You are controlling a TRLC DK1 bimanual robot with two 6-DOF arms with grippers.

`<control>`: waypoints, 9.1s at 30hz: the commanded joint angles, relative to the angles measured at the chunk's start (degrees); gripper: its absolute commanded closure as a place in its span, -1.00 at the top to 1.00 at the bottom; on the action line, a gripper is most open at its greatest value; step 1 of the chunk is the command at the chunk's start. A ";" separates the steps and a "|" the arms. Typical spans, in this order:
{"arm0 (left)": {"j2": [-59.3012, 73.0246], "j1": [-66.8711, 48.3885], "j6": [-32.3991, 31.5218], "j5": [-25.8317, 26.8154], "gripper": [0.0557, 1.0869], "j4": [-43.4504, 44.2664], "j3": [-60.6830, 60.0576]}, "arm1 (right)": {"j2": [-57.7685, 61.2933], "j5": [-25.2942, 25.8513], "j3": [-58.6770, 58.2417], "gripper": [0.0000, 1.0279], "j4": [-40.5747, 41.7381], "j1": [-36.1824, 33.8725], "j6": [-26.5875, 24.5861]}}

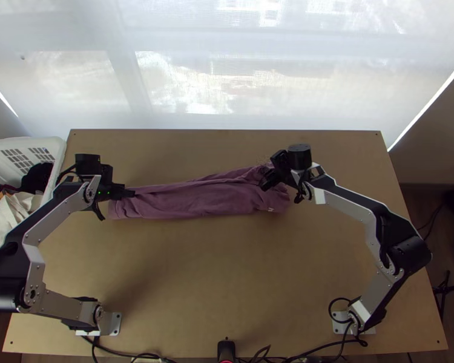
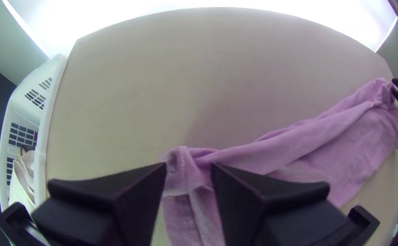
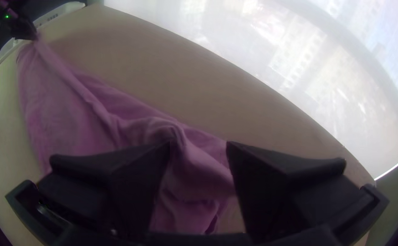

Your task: Fold the t-shirt

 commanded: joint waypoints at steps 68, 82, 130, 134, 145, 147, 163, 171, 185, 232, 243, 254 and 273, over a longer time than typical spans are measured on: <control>6.26 0.24 -11.86 1.89 0.72 -16.63 4.20 | 9.34 0.19 5.13 0.91 -6.45 17.67 3.86; 4.51 0.24 -12.30 2.50 -0.71 -16.36 4.38 | 9.60 0.45 5.13 0.91 -6.45 17.76 3.77; 1.25 1.82 -8.44 2.33 -0.93 -16.54 1.92 | 9.43 1.68 5.04 0.91 -6.45 18.20 3.95; 0.99 2.70 -7.73 2.33 -0.93 -16.54 0.25 | 9.43 1.86 5.04 0.91 -6.45 18.20 3.86; 1.17 2.61 -9.75 2.50 0.90 -19.61 0.42 | 9.43 1.94 5.22 0.91 -6.45 18.55 4.03; 0.73 2.79 -10.46 2.50 0.90 -20.67 1.83 | 9.43 1.94 5.13 0.91 -6.45 18.64 4.12; 9.08 2.61 -13.89 5.93 0.90 -20.93 8.69 | 8.29 1.94 3.99 0.91 -6.54 19.25 4.30; 10.83 0.94 -15.73 9.97 0.77 -22.60 10.27 | 8.29 1.94 3.99 0.91 -6.54 19.60 4.47; 9.43 0.07 -16.87 11.64 -0.71 -17.86 8.16 | 7.58 2.12 3.46 0.91 -6.62 19.69 4.47; 11.71 -23.40 -14.41 6.19 -0.92 -22.95 35.93 | -7.53 1.59 7.07 0.91 -18.75 11.96 4.12; 12.50 -29.11 -14.41 7.42 -0.92 -22.69 40.15 | -18.61 1.51 3.37 0.91 -23.76 3.70 4.47; 17.25 -35.71 -14.41 8.74 -0.92 -18.82 47.01 | -26.61 1.77 -3.48 0.91 -27.28 -1.84 2.63; 32.89 -42.03 -14.85 9.18 -0.92 -17.15 62.83 | -27.66 1.77 -5.06 0.91 -28.42 -2.90 3.16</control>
